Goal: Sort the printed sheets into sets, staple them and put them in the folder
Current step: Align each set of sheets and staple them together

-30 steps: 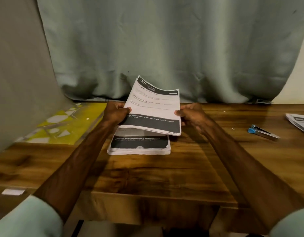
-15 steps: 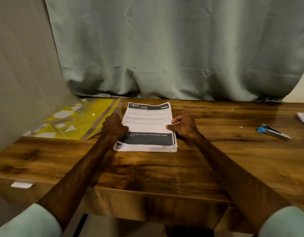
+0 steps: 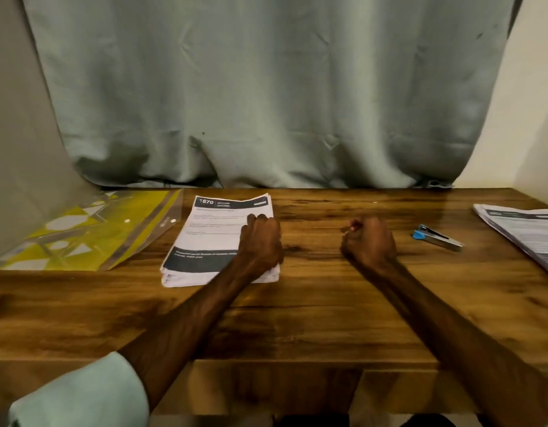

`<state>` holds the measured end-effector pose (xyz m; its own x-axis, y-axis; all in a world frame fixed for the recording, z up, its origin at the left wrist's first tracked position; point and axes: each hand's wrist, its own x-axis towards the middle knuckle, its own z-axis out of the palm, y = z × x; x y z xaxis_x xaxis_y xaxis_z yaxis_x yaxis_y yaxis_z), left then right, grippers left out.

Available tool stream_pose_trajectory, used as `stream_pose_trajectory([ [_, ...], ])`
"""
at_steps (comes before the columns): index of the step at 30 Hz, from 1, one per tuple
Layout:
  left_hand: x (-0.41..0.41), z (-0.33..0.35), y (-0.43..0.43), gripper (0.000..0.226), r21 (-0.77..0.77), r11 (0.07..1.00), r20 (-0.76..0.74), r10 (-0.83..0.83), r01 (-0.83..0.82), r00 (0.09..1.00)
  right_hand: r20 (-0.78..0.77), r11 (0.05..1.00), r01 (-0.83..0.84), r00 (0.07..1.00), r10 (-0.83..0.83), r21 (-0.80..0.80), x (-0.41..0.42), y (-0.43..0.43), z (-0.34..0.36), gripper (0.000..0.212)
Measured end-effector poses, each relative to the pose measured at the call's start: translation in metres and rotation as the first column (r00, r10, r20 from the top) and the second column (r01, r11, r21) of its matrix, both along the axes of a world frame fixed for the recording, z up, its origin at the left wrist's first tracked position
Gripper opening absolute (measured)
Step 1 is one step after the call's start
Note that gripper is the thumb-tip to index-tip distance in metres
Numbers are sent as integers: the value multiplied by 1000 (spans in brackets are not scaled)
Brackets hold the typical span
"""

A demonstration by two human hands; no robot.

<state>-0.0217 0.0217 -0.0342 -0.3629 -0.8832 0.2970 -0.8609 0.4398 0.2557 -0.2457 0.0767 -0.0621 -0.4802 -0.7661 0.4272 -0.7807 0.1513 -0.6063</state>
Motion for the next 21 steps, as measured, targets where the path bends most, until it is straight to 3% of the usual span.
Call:
stream_pose_trajectory([
  [3, -38, 4, 13, 20, -51, 990, -74, -135, 131, 988, -174, 994, 80, 982, -67, 69, -60, 23, 2, 24],
  [5, -65, 5, 22, 14, -88, 973, -88, -223, 215, 971, -257, 974, 205, 951, -174, 99, -97, 38, 6, 39],
  [9, -109, -2, 31, 13, -54, 949, -127, -317, 312, 940, -193, 936, 320, 937, -290, 145, -141, 61, 13, 46],
  [11, -125, -7, 30, 13, -24, 944, -109, -329, 328, 938, -137, 935, 270, 960, -244, 229, -151, 65, 12, 30],
  [14, -140, -12, 27, 13, 20, 938, -114, -341, 345, 933, -120, 962, 213, 974, -194, 173, -153, 64, 7, 9],
  [21, -151, -20, 9, 11, 74, 950, -194, -285, 303, 939, -65, 993, 36, 997, -29, 110, -114, 57, 0, 5],
])
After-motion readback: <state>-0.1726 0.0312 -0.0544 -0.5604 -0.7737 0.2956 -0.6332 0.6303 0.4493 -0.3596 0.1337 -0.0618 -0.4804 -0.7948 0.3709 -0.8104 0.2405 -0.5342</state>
